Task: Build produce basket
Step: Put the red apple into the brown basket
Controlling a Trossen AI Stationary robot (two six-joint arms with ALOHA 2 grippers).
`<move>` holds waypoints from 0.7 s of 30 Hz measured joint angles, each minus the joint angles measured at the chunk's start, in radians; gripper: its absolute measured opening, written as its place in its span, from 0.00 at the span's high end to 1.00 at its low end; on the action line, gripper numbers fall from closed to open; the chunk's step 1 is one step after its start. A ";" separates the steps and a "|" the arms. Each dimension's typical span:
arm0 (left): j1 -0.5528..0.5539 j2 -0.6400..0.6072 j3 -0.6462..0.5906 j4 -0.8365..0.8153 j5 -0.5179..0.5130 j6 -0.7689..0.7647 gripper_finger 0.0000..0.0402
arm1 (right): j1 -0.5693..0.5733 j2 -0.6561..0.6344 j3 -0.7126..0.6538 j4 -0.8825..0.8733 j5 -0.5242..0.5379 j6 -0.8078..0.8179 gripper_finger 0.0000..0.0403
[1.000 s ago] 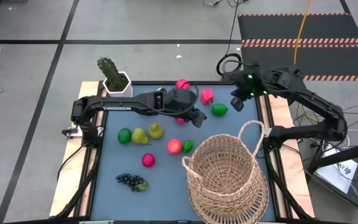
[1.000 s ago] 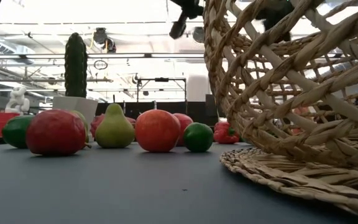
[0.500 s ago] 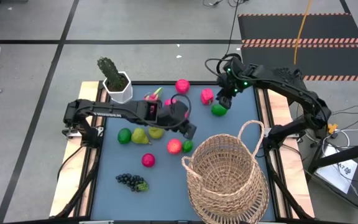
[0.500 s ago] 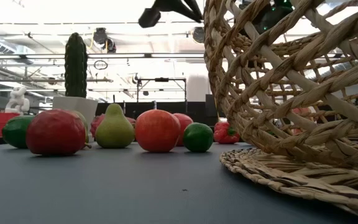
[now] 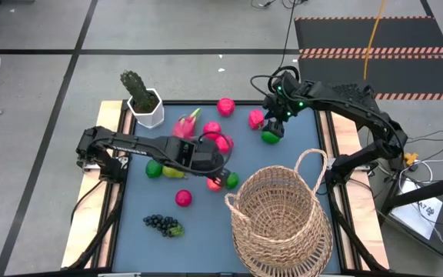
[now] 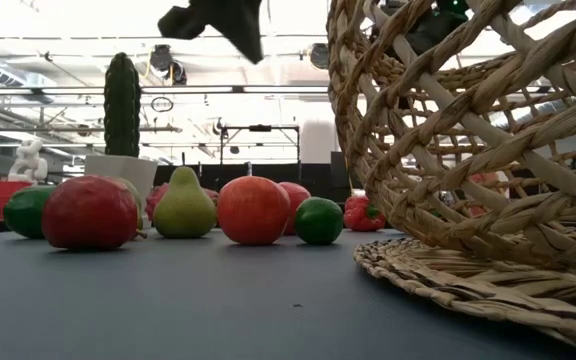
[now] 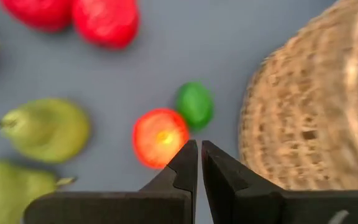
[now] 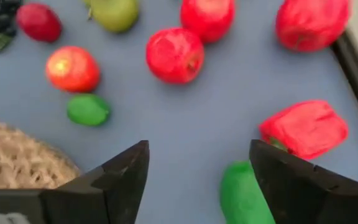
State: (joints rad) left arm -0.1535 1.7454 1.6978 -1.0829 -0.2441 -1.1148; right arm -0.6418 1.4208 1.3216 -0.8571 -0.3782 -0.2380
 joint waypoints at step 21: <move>-0.017 -0.198 -0.543 0.417 0.166 0.660 0.34 | 0.201 -0.047 0.000 0.136 0.048 0.242 0.30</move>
State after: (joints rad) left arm -0.1708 1.5476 1.1548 -0.6664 -0.0782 -0.4547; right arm -0.4411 1.3734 1.3216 -0.7211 -0.3299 0.0036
